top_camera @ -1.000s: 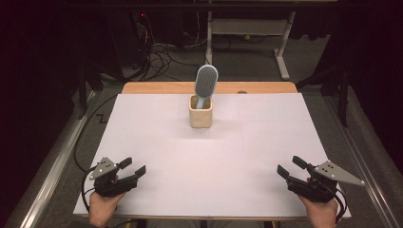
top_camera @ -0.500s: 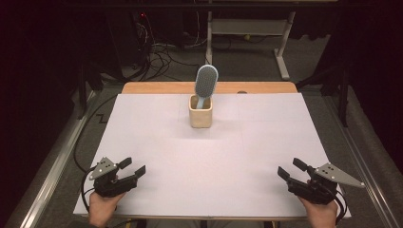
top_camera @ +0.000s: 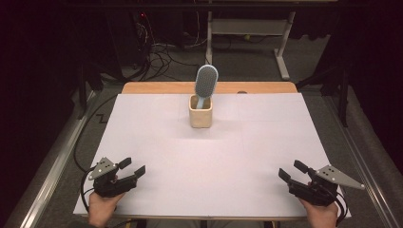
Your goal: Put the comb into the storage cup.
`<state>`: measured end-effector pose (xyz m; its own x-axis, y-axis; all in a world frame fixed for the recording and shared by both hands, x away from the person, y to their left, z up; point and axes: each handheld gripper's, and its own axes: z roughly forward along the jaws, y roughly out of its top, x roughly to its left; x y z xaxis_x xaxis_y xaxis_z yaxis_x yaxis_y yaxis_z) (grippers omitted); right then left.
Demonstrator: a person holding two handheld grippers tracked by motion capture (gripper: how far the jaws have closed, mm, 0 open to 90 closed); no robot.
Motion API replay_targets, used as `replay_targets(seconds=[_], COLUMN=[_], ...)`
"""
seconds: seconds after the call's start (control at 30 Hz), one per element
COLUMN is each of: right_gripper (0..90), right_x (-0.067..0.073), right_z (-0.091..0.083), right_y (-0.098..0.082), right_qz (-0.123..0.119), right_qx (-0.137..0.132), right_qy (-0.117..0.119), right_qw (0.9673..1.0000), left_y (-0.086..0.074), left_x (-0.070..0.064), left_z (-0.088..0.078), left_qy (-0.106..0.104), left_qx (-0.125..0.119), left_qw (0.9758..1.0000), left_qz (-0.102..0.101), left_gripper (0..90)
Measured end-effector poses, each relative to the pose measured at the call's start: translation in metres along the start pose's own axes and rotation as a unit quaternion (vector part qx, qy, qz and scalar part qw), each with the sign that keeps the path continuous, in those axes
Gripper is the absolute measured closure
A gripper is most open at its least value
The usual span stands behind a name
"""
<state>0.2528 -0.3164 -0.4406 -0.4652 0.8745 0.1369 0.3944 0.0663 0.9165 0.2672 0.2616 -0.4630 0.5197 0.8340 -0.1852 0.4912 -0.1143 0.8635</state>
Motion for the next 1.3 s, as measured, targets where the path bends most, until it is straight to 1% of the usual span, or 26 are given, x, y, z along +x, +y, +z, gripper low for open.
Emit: replay_targets(seconds=[1.3], right_gripper=[29.7], right_x=[-0.005], right_z=[0.002], right_y=[-0.015], right_qz=[0.002], right_qx=[0.014], right_qy=[-0.011], right_qw=[0.9998], left_y=[0.000], left_x=[0.002], left_z=[-0.002], left_qy=[0.000], left_qx=[-0.001], left_qw=[1.0000], left_qz=[-0.004], left_gripper=[32.2])
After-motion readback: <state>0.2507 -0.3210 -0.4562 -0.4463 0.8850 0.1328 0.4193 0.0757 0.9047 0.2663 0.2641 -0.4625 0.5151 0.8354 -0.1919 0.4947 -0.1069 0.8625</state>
